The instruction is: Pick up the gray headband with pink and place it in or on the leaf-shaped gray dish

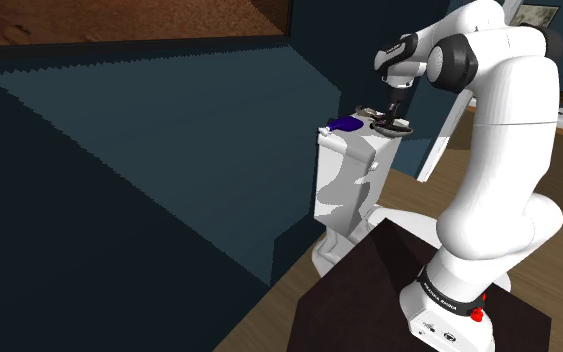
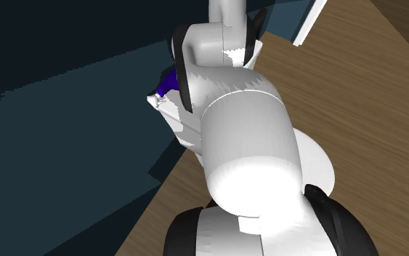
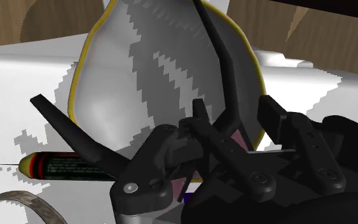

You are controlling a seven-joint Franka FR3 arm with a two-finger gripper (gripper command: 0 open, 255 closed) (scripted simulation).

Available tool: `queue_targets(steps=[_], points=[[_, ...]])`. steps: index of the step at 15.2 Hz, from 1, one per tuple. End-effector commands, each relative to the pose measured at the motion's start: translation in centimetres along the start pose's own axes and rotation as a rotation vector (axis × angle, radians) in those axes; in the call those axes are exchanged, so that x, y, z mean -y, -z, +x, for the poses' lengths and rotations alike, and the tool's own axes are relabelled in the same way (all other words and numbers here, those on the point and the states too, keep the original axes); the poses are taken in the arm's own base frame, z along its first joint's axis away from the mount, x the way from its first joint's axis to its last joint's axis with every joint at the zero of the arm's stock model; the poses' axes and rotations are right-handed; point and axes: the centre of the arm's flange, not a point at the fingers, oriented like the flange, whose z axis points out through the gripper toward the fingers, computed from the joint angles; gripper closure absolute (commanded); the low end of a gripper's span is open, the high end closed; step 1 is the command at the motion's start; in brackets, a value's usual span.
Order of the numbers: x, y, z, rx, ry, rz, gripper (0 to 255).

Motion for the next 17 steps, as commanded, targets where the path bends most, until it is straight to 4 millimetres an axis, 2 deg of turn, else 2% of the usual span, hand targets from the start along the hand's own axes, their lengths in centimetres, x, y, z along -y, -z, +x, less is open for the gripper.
queue_targets(steps=[1,5,9,17], points=[[0.0,0.0,0.0,0.000,0.000,0.000,0],[0.0,0.0,0.0,0.000,0.000,0.000,0],[0.0,5.0,0.0,0.000,0.000,0.000,0],[0.0,5.0,0.0,0.000,0.000,0.000,0]])
